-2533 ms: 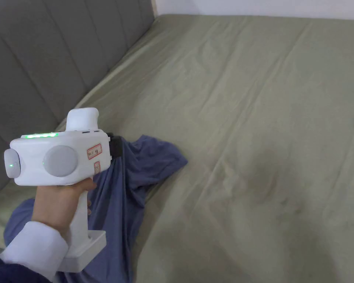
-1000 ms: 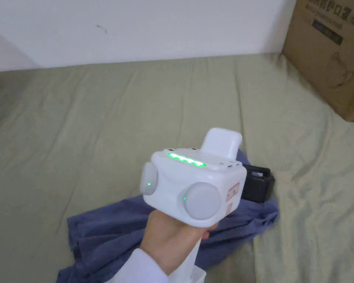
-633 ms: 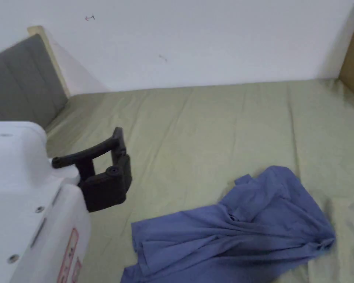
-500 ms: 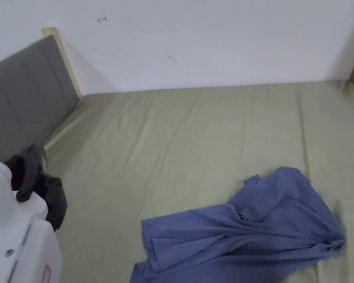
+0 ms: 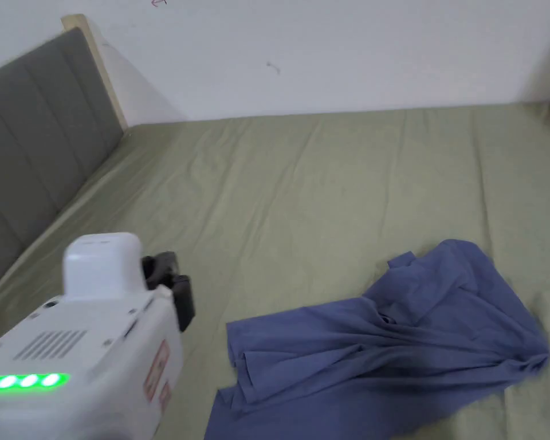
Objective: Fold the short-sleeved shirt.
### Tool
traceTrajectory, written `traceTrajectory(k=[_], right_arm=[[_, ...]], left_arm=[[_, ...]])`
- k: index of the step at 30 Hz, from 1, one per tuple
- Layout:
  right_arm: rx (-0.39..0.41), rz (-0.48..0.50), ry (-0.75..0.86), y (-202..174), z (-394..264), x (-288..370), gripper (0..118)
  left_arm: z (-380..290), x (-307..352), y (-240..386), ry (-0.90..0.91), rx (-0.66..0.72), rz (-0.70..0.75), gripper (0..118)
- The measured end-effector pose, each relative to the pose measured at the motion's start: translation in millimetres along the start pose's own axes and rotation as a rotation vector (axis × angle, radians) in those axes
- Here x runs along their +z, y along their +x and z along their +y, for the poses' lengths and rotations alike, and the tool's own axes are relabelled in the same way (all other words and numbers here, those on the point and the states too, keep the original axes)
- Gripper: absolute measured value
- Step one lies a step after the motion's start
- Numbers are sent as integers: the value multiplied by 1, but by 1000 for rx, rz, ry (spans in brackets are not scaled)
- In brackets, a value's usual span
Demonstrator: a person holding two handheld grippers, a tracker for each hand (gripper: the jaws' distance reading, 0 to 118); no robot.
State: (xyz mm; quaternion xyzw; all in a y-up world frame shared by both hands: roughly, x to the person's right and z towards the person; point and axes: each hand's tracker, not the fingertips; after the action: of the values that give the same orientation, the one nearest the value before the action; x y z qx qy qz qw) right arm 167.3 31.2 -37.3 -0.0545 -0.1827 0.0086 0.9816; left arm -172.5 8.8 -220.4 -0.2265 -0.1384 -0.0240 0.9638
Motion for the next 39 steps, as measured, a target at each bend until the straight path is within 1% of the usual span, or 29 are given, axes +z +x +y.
traceTrajectory(k=[3, 5, 6, 7, 8, 9, 10, 12, 15, 16, 18, 19, 20, 21, 22, 23, 24, 25, 26, 27, 29, 30, 33, 35, 37, 39], right_arm=[[8, 0, -18, 0, -5, -11, 0], [11, 2, -33, 0, -9, -18, 0], [14, 1, -41, 0, -12, -23, 0], [16, 0, -50, 0, -15, -26, 0], [18, -2, -59, 0, -18, -29, 0], [18, -2, -71, 0, -21, -33, 0], [18, -1, -80, 1, -25, -36, 0], [19, -2, -97, 1, -30, -41, 0], [20, 2, -117, 2, -37, -48, 0], [21, 3, -119, 1, -38, -48, 0], [24, 3, -128, 1, -41, -51, 0], [27, 3, -132, 1, -42, -51, 0], [32, 2, -137, 2, -43, -52, 0], [36, 2, -140, 2, -43, -52, 0], [39, 0, -143, 3, -44, -52, 0], [41, -1, -145, 5, -46, -52, 0], [39, -2, -155, 5, -47, -54, 0], [33, -1, -167, 7, -48, -55, 0], [27, 2, -177, 7, -50, -57, 0], [25, 4, -189, 8, -52, -58, 0], [31, 11, -203, 8, -53, -59, 0], [36, 22, -218, 10, -54, -62, 0], [39, 69, -257, 16, -53, -85, 0], [34, 151, -299, 18, -49, -114, 0], [69, 219, -353, 15, -45, -156, 0], [103, 281, -433, 6, -43, -209, 0]], left_arm=[[-9, -80, -1, -197, 63, -77, 0], [-19, -133, -2, -336, 93, -71, 0], [-27, -159, -6, -373, 134, -86, 33], [-33, -179, -8, -408, 119, -81, 85], [-38, -200, -8, -481, 87, -41, 118], [-46, -220, -7, -551, 66, -10, 113], [-56, -233, -10, -552, 69, -19, 106], [-74, -250, -13, -599, 83, 28, 108], [-90, -269, -11, -696, 35, 76, 109], [-95, -275, -10, -729, 43, 110, 109], [-103, -284, -7, -782, 76, 83, 109], [-107, -288, -4, -794, 73, 82, 109], [-106, -288, -1, -783, 43, 110, 109], [-103, -285, 2, -785, 44, 109, 107], [-99, -282, 4, -786, 44, 107, 99], [-97, -281, 7, -781, 29, 80, 85], [-94, -277, 14, -760, -52, 87, 60], [-92, -273, 21, -741, -85, 70, 23], [-94, -272, 27, -728, -126, 115, 1], [-95, -267, 31, -725, -115, 108, 1], [-97, -264, 33, -733, -157, 93, 1], [-92, -259, 30, -719, -126, 87, 1], [-80, -245, 15, -641, 32, 13, 1], [-70, -231, 13, -585, 78, -9, 1], [-61, -222, 15, -551, 57, -22, 1], [-55, -220, 16, -528, 78, -47, 1]])
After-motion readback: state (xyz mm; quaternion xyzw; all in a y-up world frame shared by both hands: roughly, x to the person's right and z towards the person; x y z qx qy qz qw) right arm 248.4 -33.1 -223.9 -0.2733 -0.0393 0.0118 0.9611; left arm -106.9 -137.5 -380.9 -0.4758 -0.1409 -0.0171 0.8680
